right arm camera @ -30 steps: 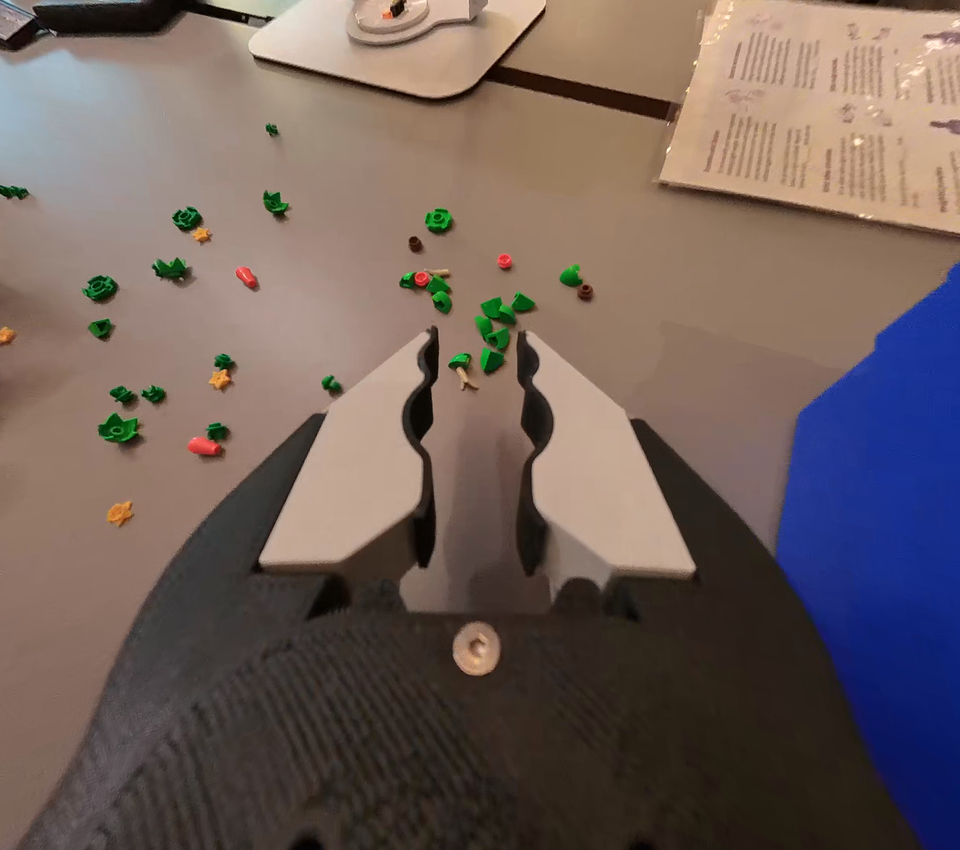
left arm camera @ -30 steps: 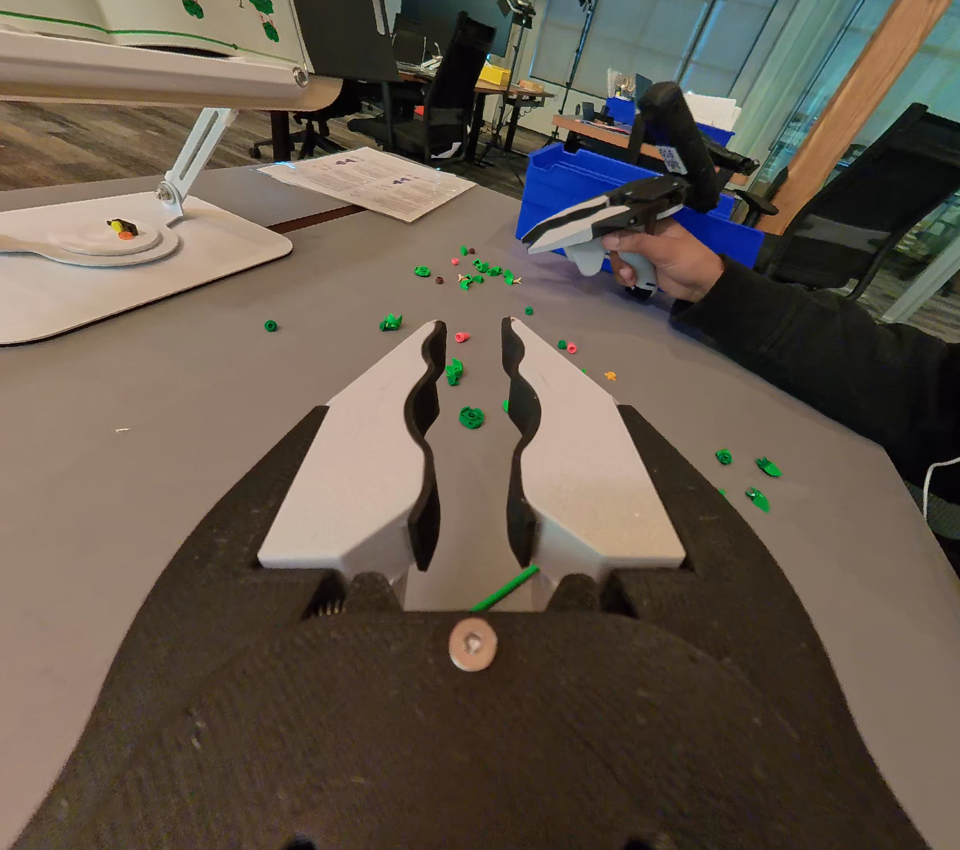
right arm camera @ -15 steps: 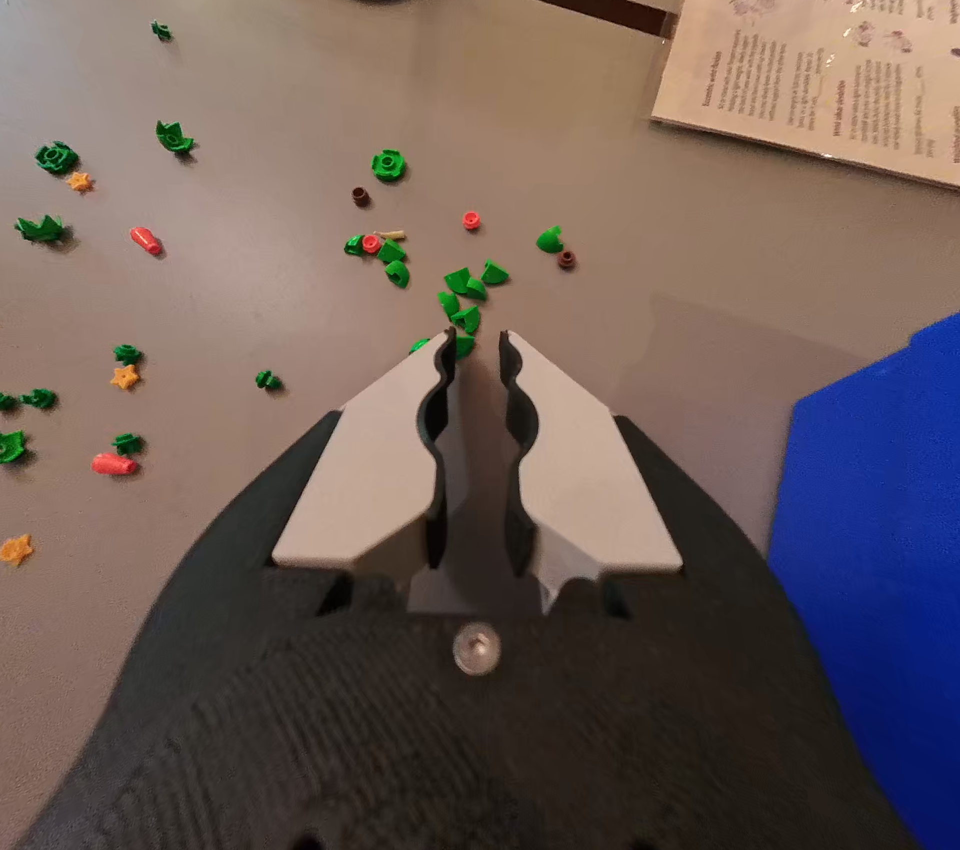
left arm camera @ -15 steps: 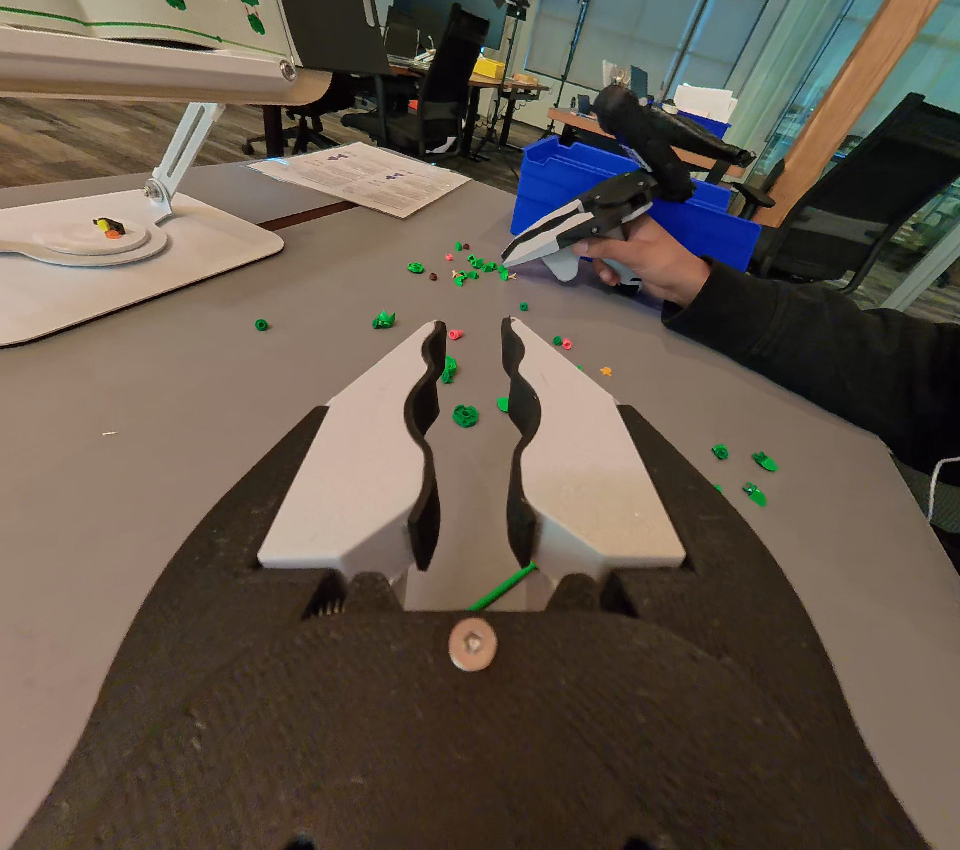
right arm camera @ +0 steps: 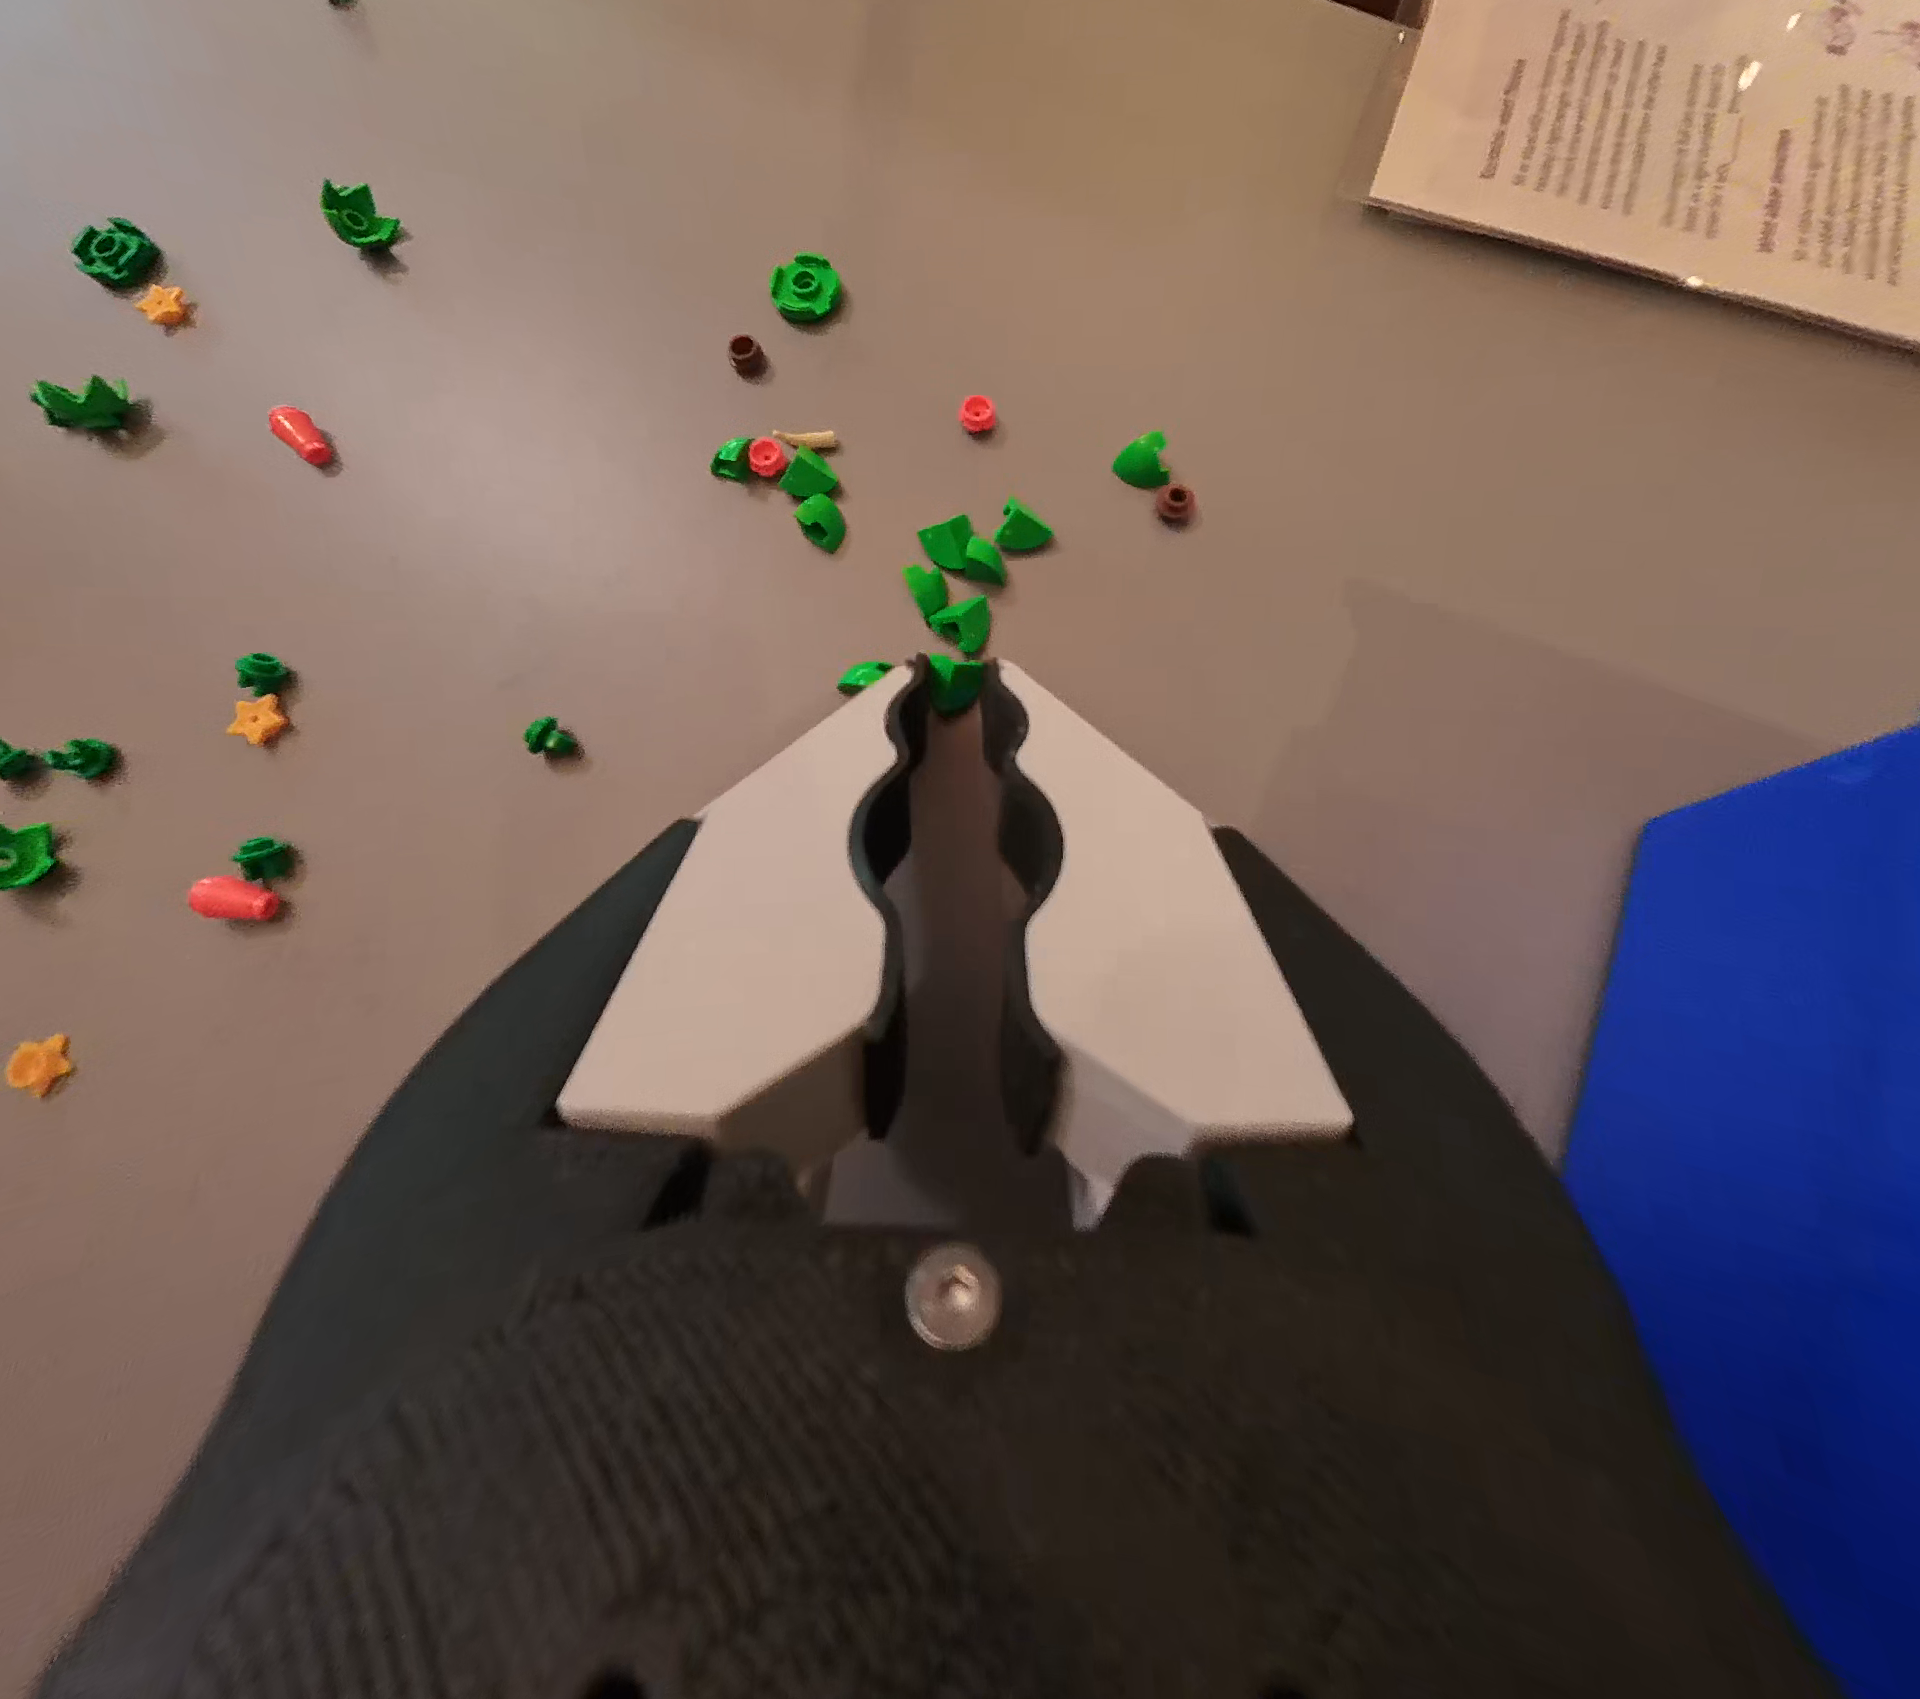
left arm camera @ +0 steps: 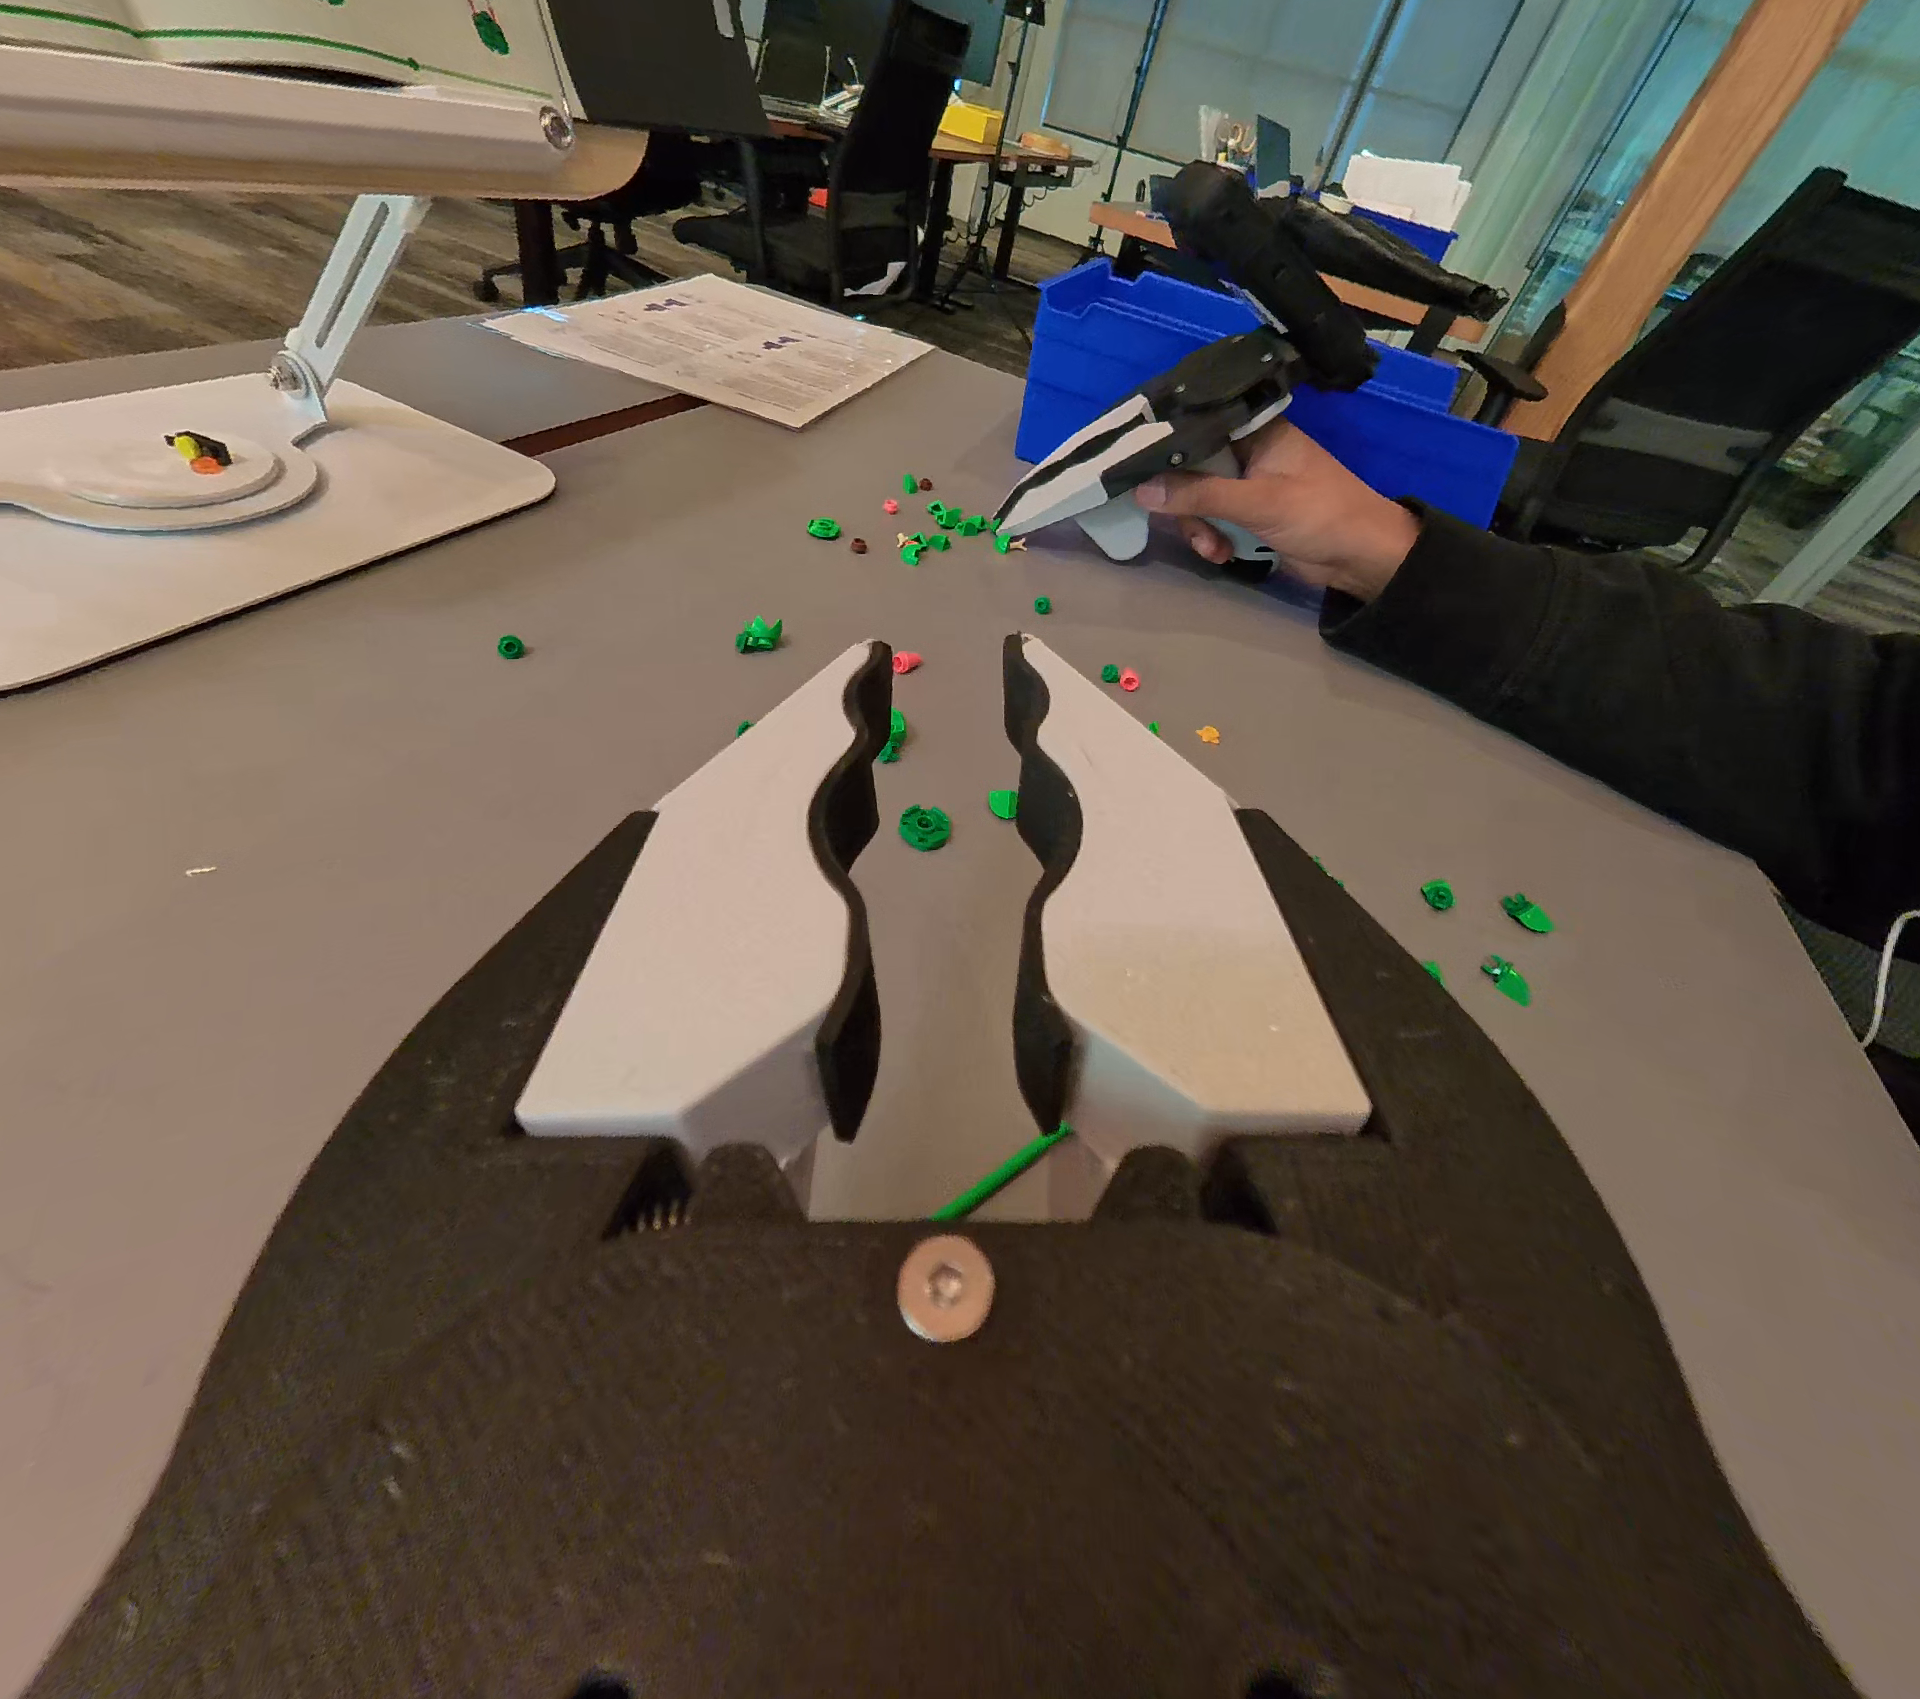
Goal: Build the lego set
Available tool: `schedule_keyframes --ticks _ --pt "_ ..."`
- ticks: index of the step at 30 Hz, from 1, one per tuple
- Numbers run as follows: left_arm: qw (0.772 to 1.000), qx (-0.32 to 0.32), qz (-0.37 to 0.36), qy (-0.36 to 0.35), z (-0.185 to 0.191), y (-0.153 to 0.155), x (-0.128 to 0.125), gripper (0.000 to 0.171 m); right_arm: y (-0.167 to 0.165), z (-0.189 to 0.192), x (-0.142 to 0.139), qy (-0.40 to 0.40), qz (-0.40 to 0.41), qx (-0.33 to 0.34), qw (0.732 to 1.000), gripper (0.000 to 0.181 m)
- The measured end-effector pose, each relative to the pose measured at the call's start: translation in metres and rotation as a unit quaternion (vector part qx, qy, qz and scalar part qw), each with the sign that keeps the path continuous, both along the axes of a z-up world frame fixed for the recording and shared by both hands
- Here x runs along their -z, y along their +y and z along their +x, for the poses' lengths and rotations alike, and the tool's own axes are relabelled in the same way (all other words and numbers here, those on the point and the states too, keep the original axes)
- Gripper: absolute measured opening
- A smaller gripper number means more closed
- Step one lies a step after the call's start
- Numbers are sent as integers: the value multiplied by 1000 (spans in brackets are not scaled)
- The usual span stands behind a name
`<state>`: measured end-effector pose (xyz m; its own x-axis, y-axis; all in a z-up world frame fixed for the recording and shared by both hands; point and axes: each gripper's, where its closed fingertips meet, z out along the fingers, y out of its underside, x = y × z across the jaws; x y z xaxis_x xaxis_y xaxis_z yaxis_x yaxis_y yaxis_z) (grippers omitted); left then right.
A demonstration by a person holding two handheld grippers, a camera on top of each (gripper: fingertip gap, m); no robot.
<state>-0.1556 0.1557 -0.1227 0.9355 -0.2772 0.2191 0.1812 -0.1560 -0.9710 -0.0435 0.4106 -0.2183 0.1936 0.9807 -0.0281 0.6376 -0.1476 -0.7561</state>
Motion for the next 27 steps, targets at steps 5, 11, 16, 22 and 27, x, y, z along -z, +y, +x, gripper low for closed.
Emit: schedule_keyframes --ticks 5,11,16,22,27 --pt "1000 9 8 0 5 -1 -5 21 -38 -15 -58 138 55 -87 985 8" --pt "984 113 5 -139 46 -2 -25 30 -163 -27 -115 227 226 -257 912 7" --pt "936 221 -54 -270 91 -1 -24 37 -243 -29 -127 260 321 -320 853 8" --pt "928 237 -64 -281 104 -2 -22 31 -271 -29 -118 251 340 -353 835 8" --pt "929 229 -71 -281 100 -2 -19 14 -266 -30 -116 248 340 -348 838 8"
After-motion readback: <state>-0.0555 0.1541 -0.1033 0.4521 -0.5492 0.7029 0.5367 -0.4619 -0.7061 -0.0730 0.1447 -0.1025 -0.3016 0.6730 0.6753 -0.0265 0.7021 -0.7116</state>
